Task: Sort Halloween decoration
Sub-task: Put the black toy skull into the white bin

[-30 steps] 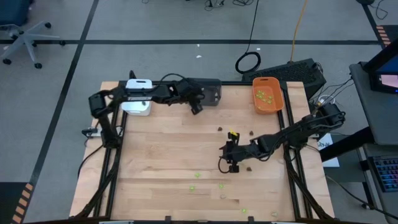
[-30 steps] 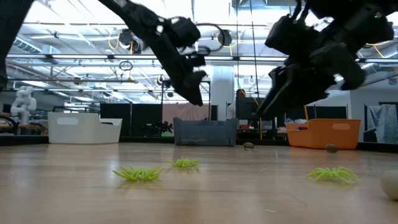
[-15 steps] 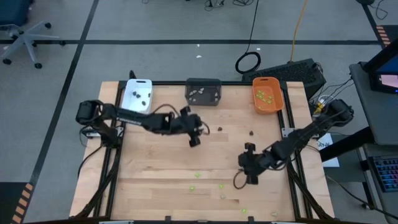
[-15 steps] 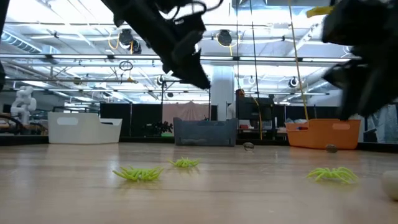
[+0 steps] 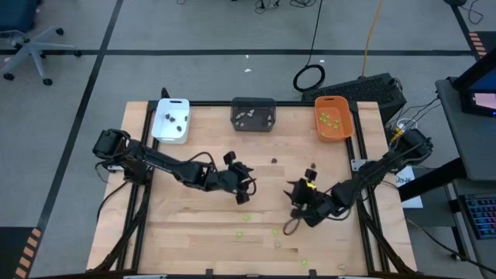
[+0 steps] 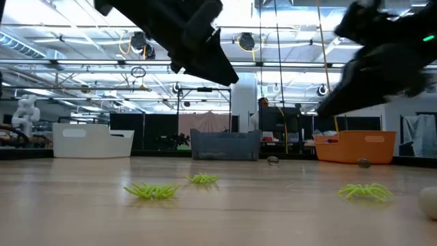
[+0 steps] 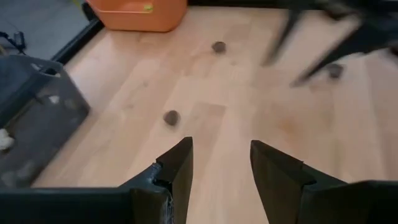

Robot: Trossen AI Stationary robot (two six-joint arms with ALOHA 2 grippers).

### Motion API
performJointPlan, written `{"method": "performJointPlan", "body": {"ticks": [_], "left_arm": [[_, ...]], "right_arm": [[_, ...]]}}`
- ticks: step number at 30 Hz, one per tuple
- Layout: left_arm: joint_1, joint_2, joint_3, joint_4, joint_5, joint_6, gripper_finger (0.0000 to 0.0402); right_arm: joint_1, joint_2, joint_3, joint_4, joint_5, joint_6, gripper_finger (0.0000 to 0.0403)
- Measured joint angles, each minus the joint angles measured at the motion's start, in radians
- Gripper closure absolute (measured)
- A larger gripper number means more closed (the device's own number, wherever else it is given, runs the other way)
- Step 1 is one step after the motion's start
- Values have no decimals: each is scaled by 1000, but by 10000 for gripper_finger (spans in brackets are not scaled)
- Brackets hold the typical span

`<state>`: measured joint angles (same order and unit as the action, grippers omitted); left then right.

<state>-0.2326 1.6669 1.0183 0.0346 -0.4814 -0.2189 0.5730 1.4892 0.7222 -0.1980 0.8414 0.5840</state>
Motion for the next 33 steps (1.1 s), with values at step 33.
{"method": "performJointPlan", "body": {"ticks": [33], "left_arm": [[-148, 0, -164, 181, -183, 7, 243]], "right_arm": [[-554, 205, -372, 1116, -494, -507, 191]]}}
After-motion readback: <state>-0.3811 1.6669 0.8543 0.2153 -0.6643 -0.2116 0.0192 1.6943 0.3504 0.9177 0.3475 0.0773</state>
